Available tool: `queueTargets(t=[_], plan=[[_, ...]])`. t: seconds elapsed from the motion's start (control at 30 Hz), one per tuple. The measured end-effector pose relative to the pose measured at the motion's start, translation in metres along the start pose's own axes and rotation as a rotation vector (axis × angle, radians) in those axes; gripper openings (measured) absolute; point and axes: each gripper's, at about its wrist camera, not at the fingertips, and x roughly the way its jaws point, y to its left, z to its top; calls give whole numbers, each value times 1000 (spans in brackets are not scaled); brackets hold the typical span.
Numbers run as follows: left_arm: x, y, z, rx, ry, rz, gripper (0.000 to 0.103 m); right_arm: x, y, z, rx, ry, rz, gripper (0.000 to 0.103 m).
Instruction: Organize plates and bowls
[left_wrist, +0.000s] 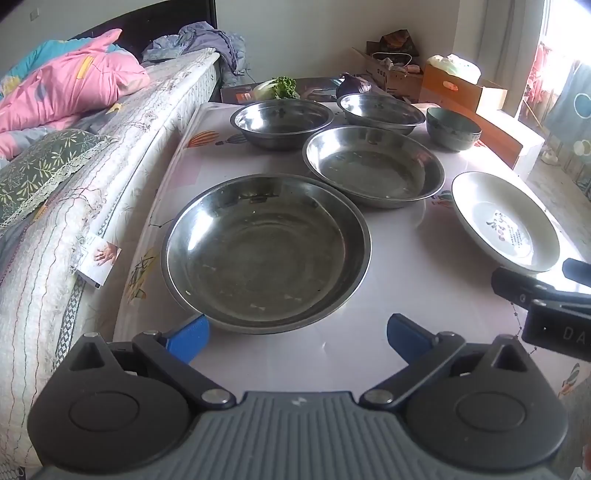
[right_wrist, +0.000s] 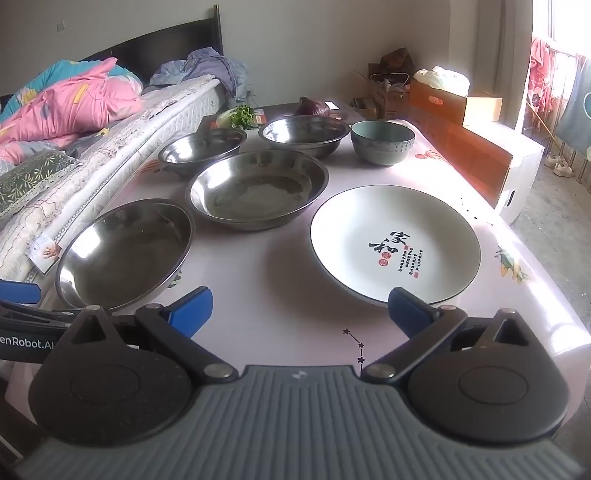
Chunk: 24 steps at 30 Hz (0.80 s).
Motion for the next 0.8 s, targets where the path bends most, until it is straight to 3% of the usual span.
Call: queueTargets(t=[0.8], plan=[[-4,-3,-2,6,-4,-3,103,-2,1,0,0,3,0,102]])
